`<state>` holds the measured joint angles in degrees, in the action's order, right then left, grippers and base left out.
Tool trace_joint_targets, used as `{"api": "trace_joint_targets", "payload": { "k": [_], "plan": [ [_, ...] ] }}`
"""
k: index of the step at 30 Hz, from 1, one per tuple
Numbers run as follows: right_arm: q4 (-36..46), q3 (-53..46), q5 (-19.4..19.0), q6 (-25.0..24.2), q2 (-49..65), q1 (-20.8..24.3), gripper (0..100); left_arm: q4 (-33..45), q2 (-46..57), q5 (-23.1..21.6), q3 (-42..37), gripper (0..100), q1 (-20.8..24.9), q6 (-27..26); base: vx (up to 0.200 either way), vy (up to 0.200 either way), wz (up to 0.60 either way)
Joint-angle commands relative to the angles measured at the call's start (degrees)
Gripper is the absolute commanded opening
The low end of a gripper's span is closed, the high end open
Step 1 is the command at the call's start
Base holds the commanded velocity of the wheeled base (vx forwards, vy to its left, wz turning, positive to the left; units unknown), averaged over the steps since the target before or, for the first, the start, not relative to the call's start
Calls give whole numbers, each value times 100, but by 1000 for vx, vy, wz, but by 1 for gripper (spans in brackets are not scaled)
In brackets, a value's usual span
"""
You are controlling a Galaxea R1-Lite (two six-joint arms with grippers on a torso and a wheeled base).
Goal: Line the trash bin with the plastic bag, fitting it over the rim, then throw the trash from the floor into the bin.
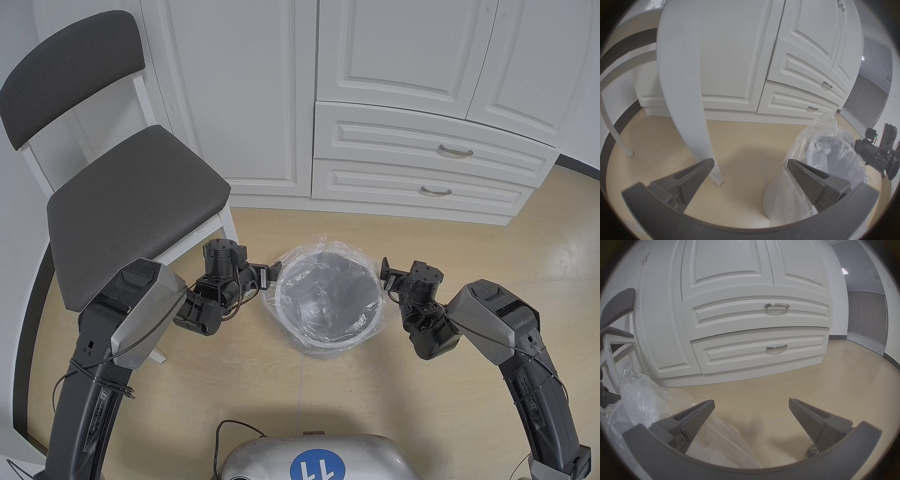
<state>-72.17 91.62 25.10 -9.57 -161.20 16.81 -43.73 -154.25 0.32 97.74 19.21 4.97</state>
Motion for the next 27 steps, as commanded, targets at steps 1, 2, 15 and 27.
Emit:
{"api": "trace_joint_targets", "payload": {
  "k": [1, 2, 15, 27],
  "plan": [
    [1, -13, -5, -1, 53, -20, 100, -4, 35, 3, -10, 100, -5, 4, 0, 0, 0],
    [1, -22, 4, -1, 88, -38, 100, -4, 53, 3, -19, 100, -5, 4, 0, 0, 0],
    [353, -180, -102, -159, 115, -196, 100, 13, 0, 3, 17, 100, -23, 4, 0, 0, 0],
    [572, -171, -190, -361, -149, -134, 100, 154, -132, 12, 175, 100, -67, 4, 0, 0, 0]
  ]
}}
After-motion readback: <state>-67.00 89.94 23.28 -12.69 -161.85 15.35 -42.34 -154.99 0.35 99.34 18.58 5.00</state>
